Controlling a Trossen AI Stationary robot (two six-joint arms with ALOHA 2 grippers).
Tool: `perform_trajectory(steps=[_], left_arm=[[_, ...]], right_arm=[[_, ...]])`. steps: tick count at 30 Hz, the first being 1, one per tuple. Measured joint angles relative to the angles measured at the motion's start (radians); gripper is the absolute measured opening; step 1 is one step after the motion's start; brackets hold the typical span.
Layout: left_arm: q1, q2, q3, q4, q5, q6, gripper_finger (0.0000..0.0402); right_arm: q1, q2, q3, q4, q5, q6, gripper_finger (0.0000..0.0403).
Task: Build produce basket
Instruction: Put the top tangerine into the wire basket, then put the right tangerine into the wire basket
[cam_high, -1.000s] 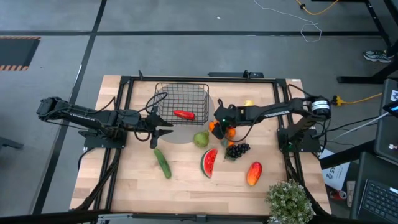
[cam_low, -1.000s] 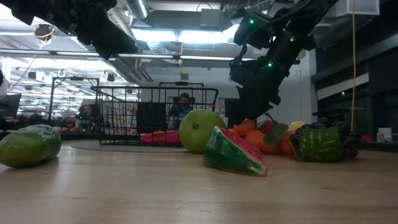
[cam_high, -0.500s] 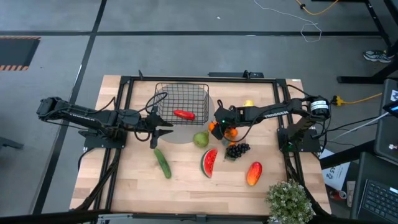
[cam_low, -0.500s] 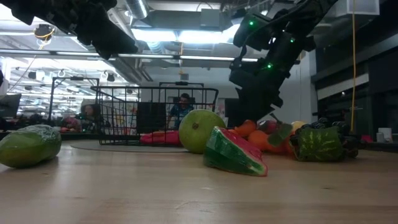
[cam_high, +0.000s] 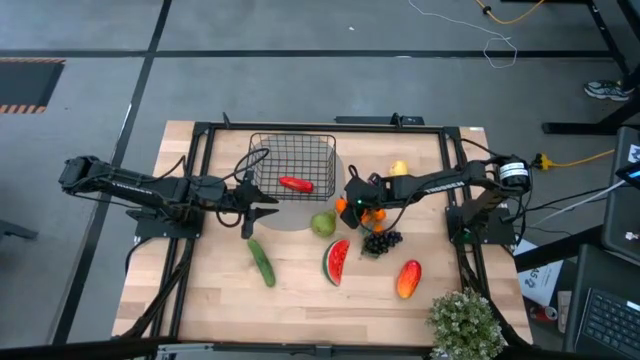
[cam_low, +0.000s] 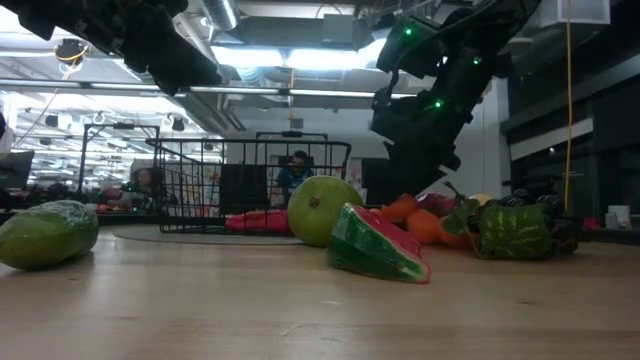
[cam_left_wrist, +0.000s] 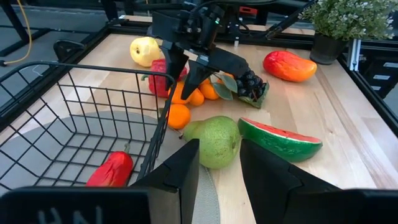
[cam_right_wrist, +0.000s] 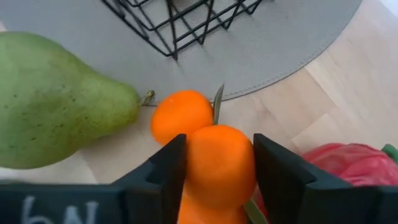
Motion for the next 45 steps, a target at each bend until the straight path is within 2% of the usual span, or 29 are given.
perform_trajectory(steps=[5,14,18,22,26,28,32,38,45], left_arm=[[0.0,0.0,0.0,0.0,0.0,0.0,0.0114],[0.0,0.0,0.0,0.0,0.0,0.0,0.0114],[0.0,0.0,0.0,0.0,0.0,0.0,0.0115],[0.0,0.0,0.0,0.0,0.0,0.0,0.0114],[0.0,0.0,0.0,0.0,0.0,0.0,0.0115],[0.0,0.0,0.0,0.0,0.0,0.0,0.0114],[0.0,0.0,0.0,0.0,0.0,0.0,0.0115],[0.0,0.0,0.0,0.0,0.0,0.0,0.0114],[0.0,0.0,0.0,0.0,0.0,0.0,0.0114]], right_arm=[[0.021,0.0,0.0,-0.007,0.0,0.0,0.0122],[0.036,-0.032,0.013,-0.056,-0.004,0.001,0.0105],[0.036,-0.069,0.096,-0.205,-0.004,0.001,0.0088],[0.045,-0.083,0.206,-0.354,-0.001,-0.012,0.005],[0.063,-0.085,0.303,-0.422,-0.002,-0.054,0.001],[0.074,-0.085,0.326,-0.425,-0.002,-0.082,0.0004],[0.086,-0.085,0.329,-0.424,-0.001,-0.105,0.0026],[0.088,-0.085,0.246,-0.438,-0.019,-0.1,0.0096],[0.081,-0.084,0.121,-0.436,-0.019,-0.001,0.0163]])
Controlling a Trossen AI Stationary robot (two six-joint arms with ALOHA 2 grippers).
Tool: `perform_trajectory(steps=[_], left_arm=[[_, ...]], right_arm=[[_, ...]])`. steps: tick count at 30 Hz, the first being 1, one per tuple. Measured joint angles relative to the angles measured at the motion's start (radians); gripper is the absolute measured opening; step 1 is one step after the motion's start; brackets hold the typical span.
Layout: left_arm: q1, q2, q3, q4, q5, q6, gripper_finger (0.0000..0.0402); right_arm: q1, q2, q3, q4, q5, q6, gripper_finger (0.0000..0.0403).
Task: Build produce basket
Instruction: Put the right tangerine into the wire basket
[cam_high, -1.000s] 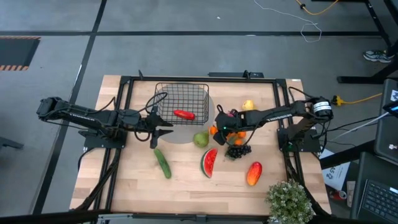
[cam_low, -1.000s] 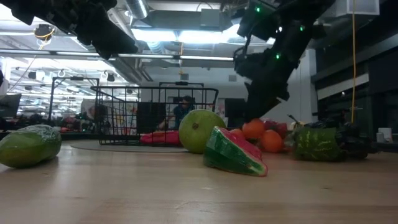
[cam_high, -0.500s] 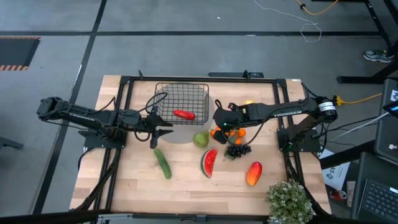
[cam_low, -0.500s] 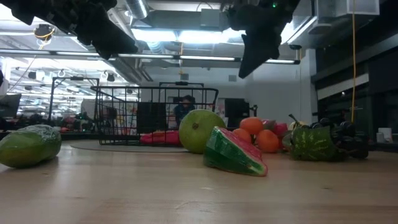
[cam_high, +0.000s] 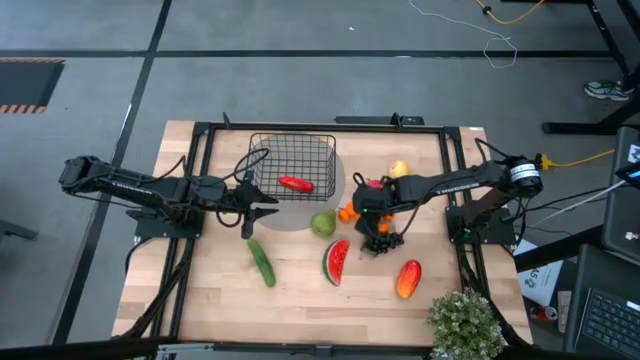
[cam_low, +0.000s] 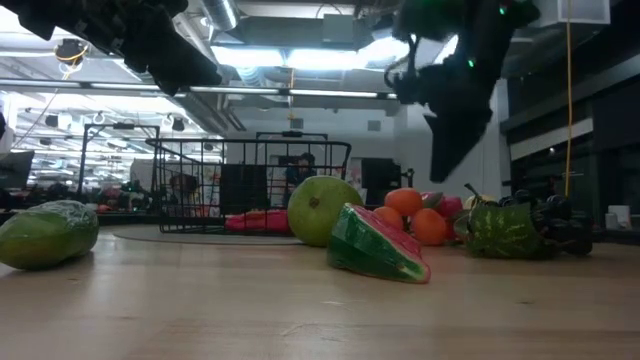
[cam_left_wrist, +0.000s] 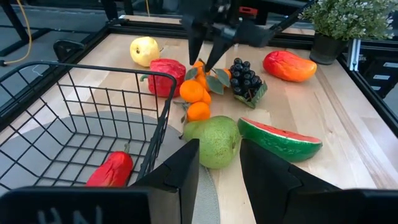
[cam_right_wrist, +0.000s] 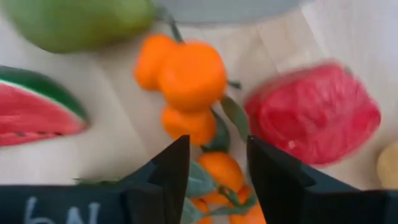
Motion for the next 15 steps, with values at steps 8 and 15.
perform_trajectory(steps=[8,15], left_arm=[[0.0,0.0,0.0,0.0,0.0,0.0,0.0114],[0.0,0.0,0.0,0.0,0.0,0.0,0.0114]], right_arm=[[-0.006,0.0,-0.084,0.027,0.105,0.134,0.0178],[-0.006,0.0,-0.081,-0.021,0.04,0.24,0.0178]])
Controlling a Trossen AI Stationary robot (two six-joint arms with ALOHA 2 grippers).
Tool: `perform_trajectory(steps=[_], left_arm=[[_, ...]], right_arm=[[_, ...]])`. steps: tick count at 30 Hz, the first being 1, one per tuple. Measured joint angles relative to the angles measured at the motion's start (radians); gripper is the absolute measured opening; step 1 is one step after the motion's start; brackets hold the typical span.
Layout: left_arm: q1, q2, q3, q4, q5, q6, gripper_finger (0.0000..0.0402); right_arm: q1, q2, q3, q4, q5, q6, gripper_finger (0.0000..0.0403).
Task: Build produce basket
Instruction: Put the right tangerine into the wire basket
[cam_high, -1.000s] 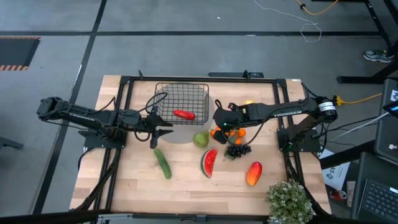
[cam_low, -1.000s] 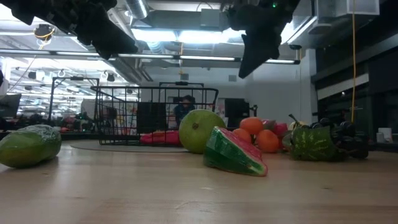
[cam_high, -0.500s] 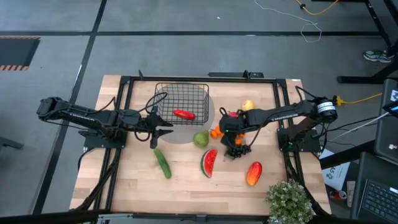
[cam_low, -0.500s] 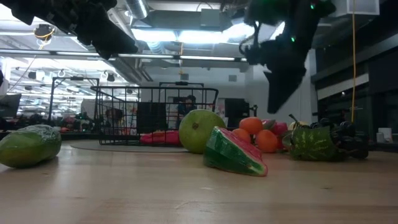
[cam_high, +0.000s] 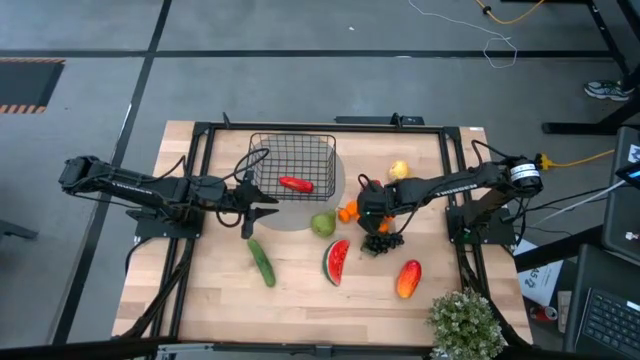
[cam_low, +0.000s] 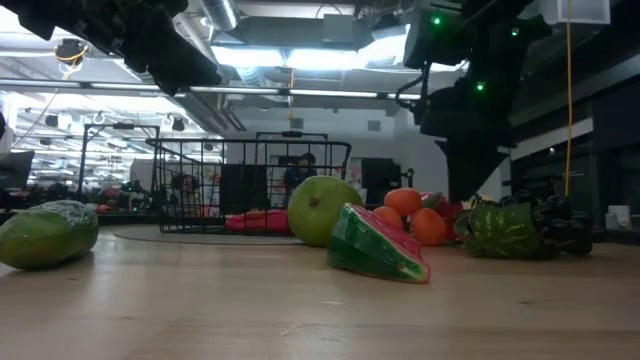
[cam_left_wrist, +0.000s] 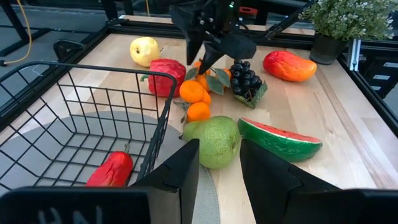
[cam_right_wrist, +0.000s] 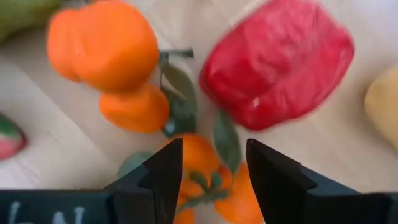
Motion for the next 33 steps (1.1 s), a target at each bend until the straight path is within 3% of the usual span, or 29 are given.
perform_trajectory(steps=[7,12,16,23,33], left_arm=[[0.0,0.0,0.0,0.0,0.0,0.0,0.0114],[0.0,0.0,0.0,0.0,0.0,0.0,0.0115],[0.0,0.0,0.0,0.0,0.0,0.0,0.0114],[0.0,0.0,0.0,0.0,0.0,0.0,0.0114],[0.0,0.0,0.0,0.0,0.0,0.0,0.0115]], right_arm=[[0.003,0.0,0.0,-0.1,-0.016,0.161,0.0178],[0.017,0.0,0.0,-0.109,-0.059,0.183,0.0172],[0.03,0.0,0.0,-0.109,-0.125,0.21,0.0136],[0.064,-0.001,0.002,-0.105,-0.129,0.176,0.0015],[0.074,-0.001,0.097,-0.137,-0.084,0.034,0.0006]])
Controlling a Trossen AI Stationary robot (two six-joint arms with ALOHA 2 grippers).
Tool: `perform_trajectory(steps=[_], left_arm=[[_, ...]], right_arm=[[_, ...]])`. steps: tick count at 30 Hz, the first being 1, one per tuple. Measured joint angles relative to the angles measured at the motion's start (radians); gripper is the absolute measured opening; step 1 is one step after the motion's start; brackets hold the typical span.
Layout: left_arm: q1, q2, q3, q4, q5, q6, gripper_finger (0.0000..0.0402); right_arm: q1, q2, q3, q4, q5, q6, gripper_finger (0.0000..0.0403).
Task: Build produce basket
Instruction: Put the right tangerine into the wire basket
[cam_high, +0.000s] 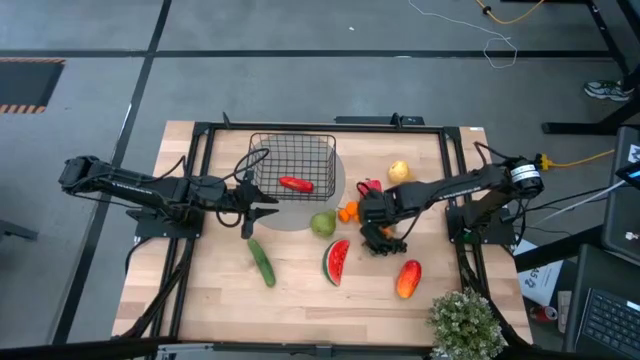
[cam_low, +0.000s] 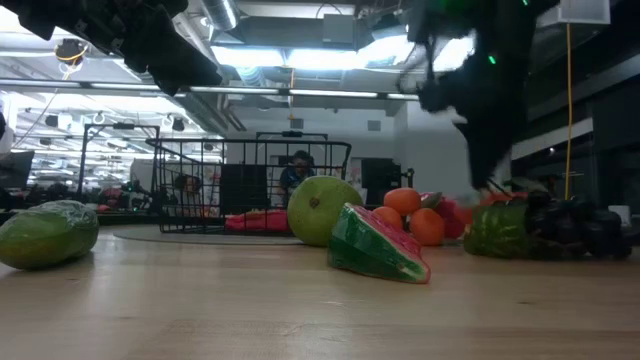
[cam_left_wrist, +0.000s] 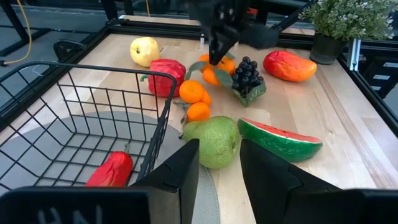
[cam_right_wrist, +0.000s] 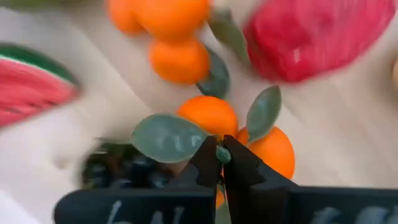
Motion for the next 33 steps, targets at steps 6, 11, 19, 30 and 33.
perform_trajectory(steps=[6,11,19,30,33], left_arm=[[0.0,0.0,0.0,0.0,0.0,0.0,0.0114],[0.0,0.0,0.0,0.0,0.0,0.0,0.0114],[0.0,0.0,0.0,0.0,0.0,0.0,0.0114],[0.0,0.0,0.0,0.0,0.0,0.0,0.0115],[0.0,0.0,0.0,0.0,0.0,0.0,0.0115]], right_arm=[[0.002,0.0,0.2,0.006,0.009,-0.222,0.0003],[0.013,0.0,0.363,0.103,0.042,-0.443,0.0002],[0.017,0.0,0.436,0.498,0.044,-0.81,0.0003],[-0.099,0.088,0.436,0.775,0.045,-0.906,0.0004],[-0.141,0.122,0.435,0.771,0.046,-0.876,0.0005]])
